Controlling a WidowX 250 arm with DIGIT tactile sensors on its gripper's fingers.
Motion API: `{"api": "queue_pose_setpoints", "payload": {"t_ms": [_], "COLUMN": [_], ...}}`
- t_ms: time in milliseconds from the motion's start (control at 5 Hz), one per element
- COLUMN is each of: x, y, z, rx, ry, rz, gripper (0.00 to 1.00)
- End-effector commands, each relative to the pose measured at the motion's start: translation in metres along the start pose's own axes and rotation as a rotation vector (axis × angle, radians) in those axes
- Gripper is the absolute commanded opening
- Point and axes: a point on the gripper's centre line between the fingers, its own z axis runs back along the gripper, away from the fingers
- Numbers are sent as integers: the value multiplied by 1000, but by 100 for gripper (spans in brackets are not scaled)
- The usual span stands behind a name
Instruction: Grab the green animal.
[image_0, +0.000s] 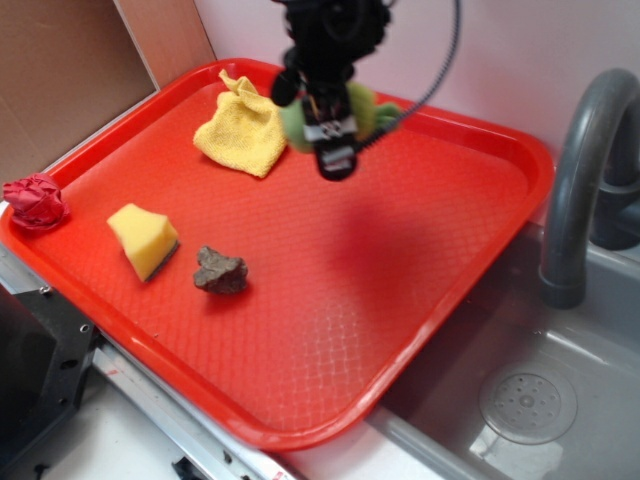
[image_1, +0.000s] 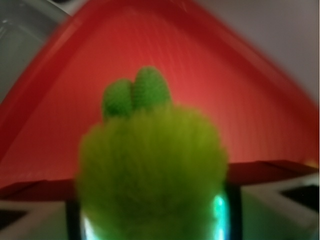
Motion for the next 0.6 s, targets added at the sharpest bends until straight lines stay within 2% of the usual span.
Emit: {"api": "queue_pose_setpoints", "payload": {"t_ms": [0, 200, 400], "x": [-43, -55, -53], "y": [8, 12, 19], "z": [95, 103, 95], "rx": [-23, 59, 72], "ry": [-41, -29, -42], "rz": [500, 729, 717], "gripper": [0, 0, 0]}}
